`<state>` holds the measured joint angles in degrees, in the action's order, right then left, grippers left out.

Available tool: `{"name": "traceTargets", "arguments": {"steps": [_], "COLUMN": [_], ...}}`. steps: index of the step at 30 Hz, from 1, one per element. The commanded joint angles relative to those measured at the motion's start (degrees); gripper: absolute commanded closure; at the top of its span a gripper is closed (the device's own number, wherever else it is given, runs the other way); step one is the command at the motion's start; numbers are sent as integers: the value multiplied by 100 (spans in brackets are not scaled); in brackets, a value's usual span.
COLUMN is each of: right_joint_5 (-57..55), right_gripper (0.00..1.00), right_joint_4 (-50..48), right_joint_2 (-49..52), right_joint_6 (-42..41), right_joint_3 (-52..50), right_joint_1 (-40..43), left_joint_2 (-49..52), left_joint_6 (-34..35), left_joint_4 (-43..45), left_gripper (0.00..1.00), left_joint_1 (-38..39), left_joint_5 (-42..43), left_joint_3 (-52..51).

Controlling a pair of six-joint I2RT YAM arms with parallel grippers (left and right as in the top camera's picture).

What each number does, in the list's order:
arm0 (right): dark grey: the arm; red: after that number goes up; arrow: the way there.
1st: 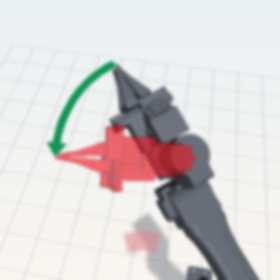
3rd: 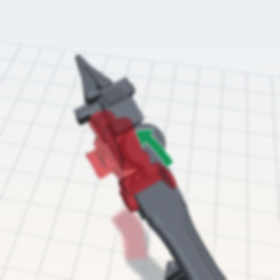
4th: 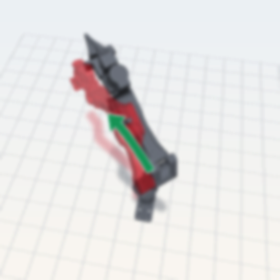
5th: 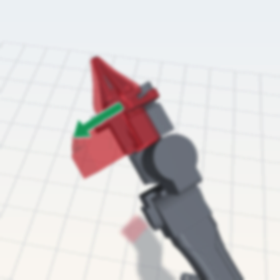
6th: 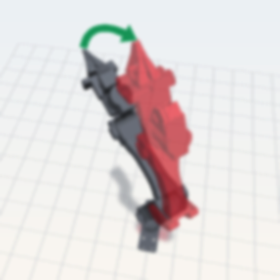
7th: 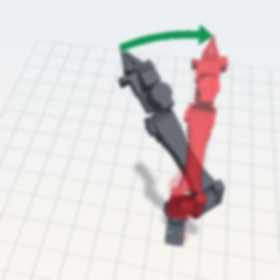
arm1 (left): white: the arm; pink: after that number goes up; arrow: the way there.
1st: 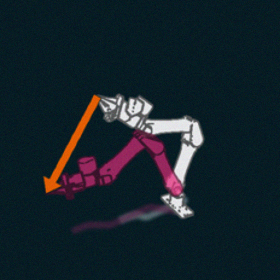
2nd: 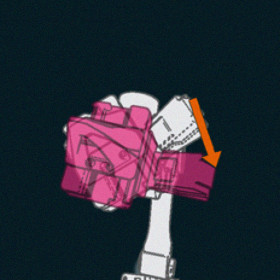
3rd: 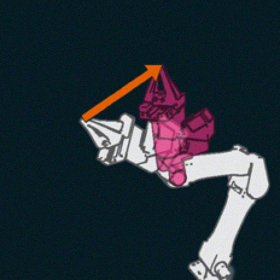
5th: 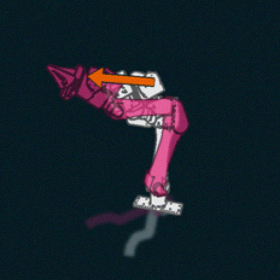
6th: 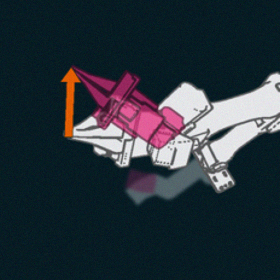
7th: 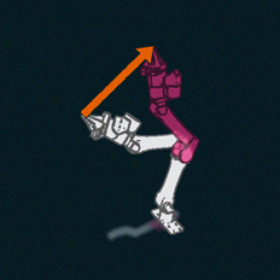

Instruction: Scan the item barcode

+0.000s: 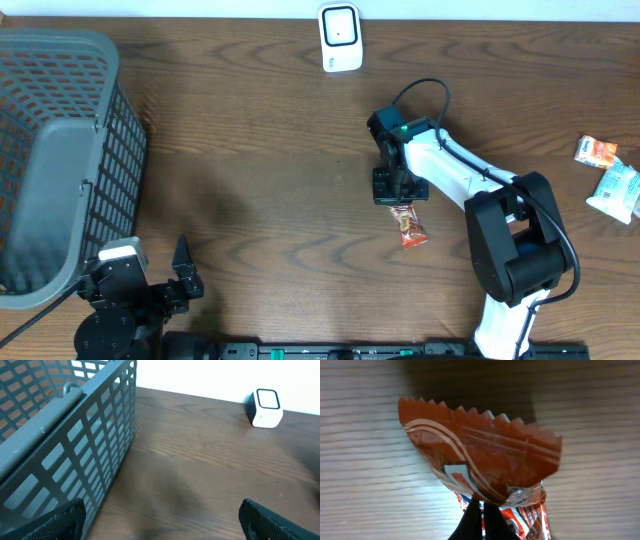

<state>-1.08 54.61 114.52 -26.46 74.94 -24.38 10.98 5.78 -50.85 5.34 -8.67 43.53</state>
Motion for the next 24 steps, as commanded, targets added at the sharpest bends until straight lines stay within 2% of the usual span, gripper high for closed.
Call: {"name": "traceTargets", "arguments": {"steps": [1, 2, 5, 6, 9, 10, 11, 15, 19, 24], "right_joint_5": [-20, 254, 743, 730, 608, 468, 236, -608, -793, -942], "right_gripper": [99, 98, 54, 45, 36, 24, 1, 1, 1, 1], "right_joint_4": [286, 507, 1327, 1681, 2273, 2361, 2406, 2494, 2367, 1945], "right_joint_2": [94, 85, 76, 74, 42, 13, -17, -24, -24, -24], "right_joint_6": [380, 503, 730, 745, 745, 743, 743, 498, 81, 33], "right_joint_3": [343, 577, 1307, 1585, 2013, 2065, 2063, 1714, 1093, 391], "right_joint_1": [17, 15, 4, -9, -92, -142, -216, -531, -723, -780], "left_joint_2": [-26, -26, -26, -26, -26, -26, -26, -26, -26, -26], "left_joint_6": [9, 9, 9, 9, 9, 9, 9, 9, 9, 9], "left_joint_4": [7, 7, 7, 7, 7, 7, 7, 7, 7, 4], "left_gripper": [2, 2, 2, 2, 2, 2, 2, 2, 2, 2], "left_joint_1": [-20, -20, -20, -20, -20, -20, -20, -20, -20, -20], "left_joint_5": [55, 55, 55, 55, 55, 55, 55, 55, 55, 55], "left_joint_3": [-2, -2, -2, -2, -2, -2, -2, -2, -2, -2]}}
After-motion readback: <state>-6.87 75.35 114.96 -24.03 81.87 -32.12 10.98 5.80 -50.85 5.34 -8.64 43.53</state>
